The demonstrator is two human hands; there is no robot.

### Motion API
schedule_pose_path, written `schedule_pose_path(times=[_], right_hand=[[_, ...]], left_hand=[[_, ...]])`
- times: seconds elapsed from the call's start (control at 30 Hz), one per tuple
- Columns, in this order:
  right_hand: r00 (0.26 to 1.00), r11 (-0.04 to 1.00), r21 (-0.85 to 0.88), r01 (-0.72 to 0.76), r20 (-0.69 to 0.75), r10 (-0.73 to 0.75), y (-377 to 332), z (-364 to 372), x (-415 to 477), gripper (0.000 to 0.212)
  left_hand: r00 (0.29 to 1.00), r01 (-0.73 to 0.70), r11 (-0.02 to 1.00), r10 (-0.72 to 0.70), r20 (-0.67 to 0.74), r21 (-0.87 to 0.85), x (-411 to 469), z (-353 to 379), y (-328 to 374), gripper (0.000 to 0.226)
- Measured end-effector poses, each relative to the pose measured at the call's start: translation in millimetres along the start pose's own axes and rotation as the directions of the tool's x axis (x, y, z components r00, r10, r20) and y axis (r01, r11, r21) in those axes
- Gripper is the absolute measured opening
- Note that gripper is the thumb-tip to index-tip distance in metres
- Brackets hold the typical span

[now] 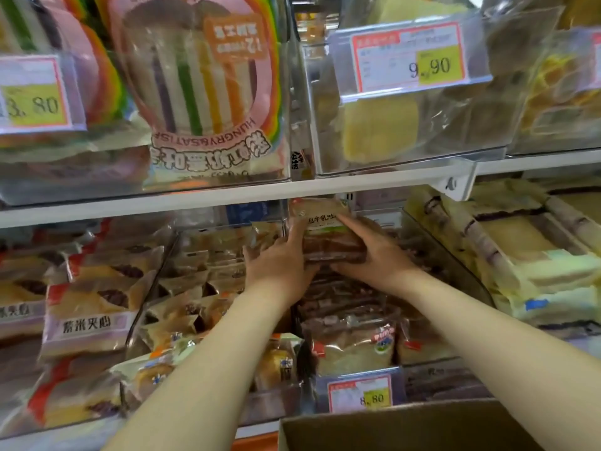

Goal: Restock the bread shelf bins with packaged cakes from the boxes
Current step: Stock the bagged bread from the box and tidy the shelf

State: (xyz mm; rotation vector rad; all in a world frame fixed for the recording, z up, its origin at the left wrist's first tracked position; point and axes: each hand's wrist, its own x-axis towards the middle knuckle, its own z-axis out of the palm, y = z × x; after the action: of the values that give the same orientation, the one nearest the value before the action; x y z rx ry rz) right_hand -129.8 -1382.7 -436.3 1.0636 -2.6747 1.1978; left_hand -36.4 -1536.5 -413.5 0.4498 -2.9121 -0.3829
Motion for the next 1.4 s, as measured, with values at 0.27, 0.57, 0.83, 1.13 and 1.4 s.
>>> schedule_pose_path(times=[0.27,0.57,0.83,1.13,1.4], right_hand=[[0.999,0.986,-0.166,0.011,0.038,-0.005,-14,0,11,0.073],[0.994,0.964,-0.248,-0.092,-0.080,0.074,-18,2,-2,0.077],[0.992,0.935,-0.342,-0.095,0.042,0.116,-24,-5,-10,0.085],[0.997,0.910,-0.409,0.071,0.027,-0.066,-33,-59,-158,0.045],[0.944,0.874,-0.485,-0.035,0.272,0.189,21,-104,-292,0.028]], left_hand=[[0.994,0.099,0.994,-0.097,-0.055,0.043,7,5,4,0.071],[0.992,0.110,0.991,-0.104,-0.075,0.080,1,7,8,0.067],[0.992,0.129,0.984,-0.128,-0.014,0.120,-10,-3,17,0.074],[0.916,-0.260,0.966,0.246,-0.318,-0.002,-120,3,70,0.042],[0.848,-0.516,0.847,0.484,0.217,0.127,-186,95,133,0.034]])
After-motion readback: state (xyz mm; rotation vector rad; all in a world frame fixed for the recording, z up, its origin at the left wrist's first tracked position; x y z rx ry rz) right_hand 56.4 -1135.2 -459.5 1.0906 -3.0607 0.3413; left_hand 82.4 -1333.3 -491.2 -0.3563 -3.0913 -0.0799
